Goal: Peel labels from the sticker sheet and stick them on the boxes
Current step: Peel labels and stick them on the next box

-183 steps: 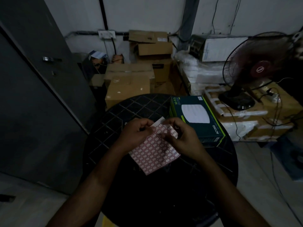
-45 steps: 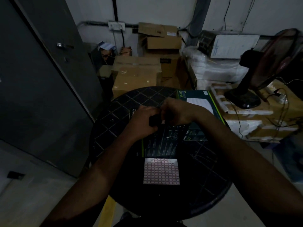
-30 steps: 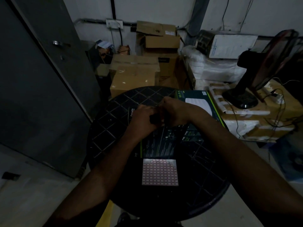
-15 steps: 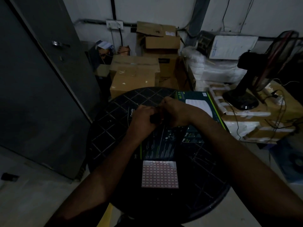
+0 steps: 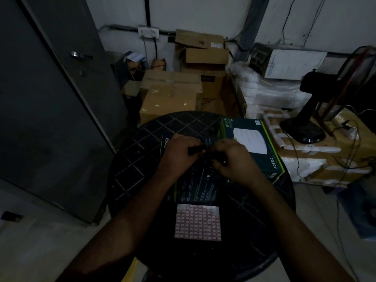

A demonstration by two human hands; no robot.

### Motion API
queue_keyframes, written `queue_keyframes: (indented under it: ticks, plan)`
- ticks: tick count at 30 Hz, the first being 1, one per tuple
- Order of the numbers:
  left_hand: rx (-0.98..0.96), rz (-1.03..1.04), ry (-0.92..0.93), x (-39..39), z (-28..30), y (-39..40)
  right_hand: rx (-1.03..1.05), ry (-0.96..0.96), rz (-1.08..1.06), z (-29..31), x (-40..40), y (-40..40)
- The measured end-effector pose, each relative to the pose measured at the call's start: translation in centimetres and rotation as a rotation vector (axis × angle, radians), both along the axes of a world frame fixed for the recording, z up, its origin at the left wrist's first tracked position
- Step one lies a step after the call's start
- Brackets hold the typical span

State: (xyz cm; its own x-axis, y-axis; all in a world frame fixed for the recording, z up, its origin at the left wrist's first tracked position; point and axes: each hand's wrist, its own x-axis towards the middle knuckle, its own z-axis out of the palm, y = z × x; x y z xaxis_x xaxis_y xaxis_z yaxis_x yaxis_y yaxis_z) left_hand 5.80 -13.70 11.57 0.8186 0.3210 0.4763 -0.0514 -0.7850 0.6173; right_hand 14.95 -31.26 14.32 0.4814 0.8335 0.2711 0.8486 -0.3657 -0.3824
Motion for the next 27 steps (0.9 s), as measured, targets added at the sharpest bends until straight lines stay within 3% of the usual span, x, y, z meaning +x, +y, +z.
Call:
queue_keyframes:
  ticks: [12,19,27]
  plan:
    - [0.024,0.047,0.075,-0.3,0.1,-0.1,0.201,-0.124,-0.151,-2.8,-0.3,1.9]
    - [0.039,-0.032,0.033,-1.2,0.0,0.1,0.29,-0.245,-0.213,-4.2,-1.0,2.2]
    - [0.069,0.004,0.077,-1.4,-0.5,0.0,0.351,-0.21,-0.239,-5.1,-0.8,1.5]
